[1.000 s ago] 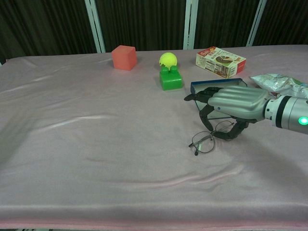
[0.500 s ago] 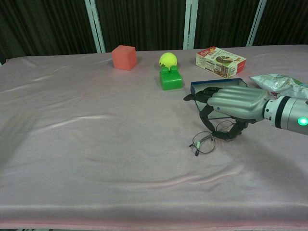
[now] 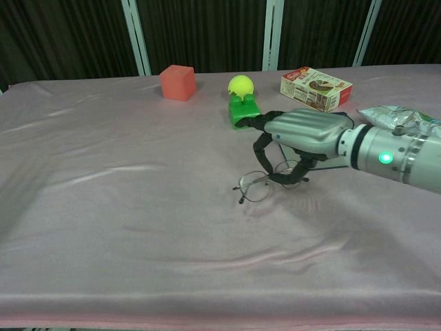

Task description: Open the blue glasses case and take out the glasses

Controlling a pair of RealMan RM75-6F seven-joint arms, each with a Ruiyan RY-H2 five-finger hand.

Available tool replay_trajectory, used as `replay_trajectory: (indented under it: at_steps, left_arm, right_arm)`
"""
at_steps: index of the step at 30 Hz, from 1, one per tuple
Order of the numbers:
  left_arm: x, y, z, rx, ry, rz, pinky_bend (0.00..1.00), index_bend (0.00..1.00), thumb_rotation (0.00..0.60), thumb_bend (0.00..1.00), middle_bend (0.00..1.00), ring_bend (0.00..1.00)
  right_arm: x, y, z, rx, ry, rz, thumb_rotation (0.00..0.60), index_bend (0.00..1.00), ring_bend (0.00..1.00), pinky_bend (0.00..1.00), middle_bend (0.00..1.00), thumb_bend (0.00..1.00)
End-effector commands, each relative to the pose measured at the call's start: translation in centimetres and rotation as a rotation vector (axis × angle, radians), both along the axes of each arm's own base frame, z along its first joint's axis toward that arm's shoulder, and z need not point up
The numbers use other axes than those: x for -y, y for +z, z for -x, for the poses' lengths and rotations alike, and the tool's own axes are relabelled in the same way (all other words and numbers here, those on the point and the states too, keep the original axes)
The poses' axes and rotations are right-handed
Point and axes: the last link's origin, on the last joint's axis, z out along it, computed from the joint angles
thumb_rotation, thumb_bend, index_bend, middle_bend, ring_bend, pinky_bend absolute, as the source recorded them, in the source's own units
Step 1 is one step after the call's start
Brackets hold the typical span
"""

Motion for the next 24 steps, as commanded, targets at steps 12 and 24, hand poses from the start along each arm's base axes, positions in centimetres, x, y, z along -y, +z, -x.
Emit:
replay_trajectory:
  at_steps: [12, 24]
  left_arm:
    - [-0.3, 0.3, 0.2, 0.013, 0.009, -0.001, 0.0, 0.0, 0.6, 0.44, 0.02, 0.0]
    - [-0.2, 0.5, 0.3, 0.019, 0.008, -0.002, 0.0, 0.0, 0.6, 0.44, 0.03, 0.0]
  right_arm:
    - [3.7, -7.6, -10.2, 0.052, -0.128, 0.043, 0.6, 0.74, 0.0, 0.0, 0.08, 0.58]
    - [3.7, -8.1, -10.7, 0.086, -0.142, 0.054, 0.6, 0.32, 0.0, 0.0, 0.09, 0.58]
